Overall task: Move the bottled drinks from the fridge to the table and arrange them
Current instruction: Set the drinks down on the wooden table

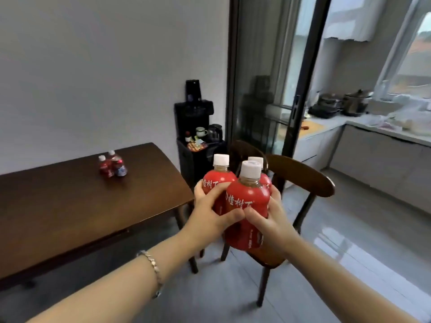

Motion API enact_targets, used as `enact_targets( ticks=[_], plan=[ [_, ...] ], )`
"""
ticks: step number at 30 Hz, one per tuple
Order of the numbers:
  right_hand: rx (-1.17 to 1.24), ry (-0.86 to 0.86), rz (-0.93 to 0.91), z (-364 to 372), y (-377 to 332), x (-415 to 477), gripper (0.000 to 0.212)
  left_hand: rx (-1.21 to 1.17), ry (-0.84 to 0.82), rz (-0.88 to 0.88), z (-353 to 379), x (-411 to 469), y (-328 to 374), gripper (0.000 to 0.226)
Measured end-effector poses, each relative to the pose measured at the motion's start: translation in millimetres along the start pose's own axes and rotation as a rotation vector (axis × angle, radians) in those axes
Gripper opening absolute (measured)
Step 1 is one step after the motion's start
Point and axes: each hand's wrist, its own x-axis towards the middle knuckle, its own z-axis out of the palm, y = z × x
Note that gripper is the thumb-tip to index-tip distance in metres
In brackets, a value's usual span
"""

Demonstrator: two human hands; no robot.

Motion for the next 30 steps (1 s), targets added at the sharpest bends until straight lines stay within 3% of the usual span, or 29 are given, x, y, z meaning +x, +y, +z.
enact_targets(
  ticks=[5,10,13,15,18,25,30],
  plan=[
    [0.086,-0.194,-0.007,98,6,92,0.088,0.046,0.184,-0.095,-103,22,-60,0.096],
    [0.106,-0.359,-0.064,187,28,192,0.069,0.096,0.324,-0.157,-189,62,-129,0.094],
    [0.114,-0.433,-0.1,235,40,263,0.095,0.117,0.388,-0.202,-240,96,-165,0.093],
    [0.131,-0.498,-0.086,263,43,299,0.09,0.125,0.421,-0.236,-269,114,-183,0.096],
    [0.13,-0.598,-0.091,311,51,353,0.074,0.119,0.456,-0.266,-315,140,-219,0.094],
    [0.119,-0.683,-0.067,426,91,445,0.066,0.131,0.459,-0.349,-413,181,-327,0.083],
    [0.097,-0.697,-0.032,505,138,488,0.073,0.096,0.398,-0.38,-468,199,-413,0.093]
  ],
)
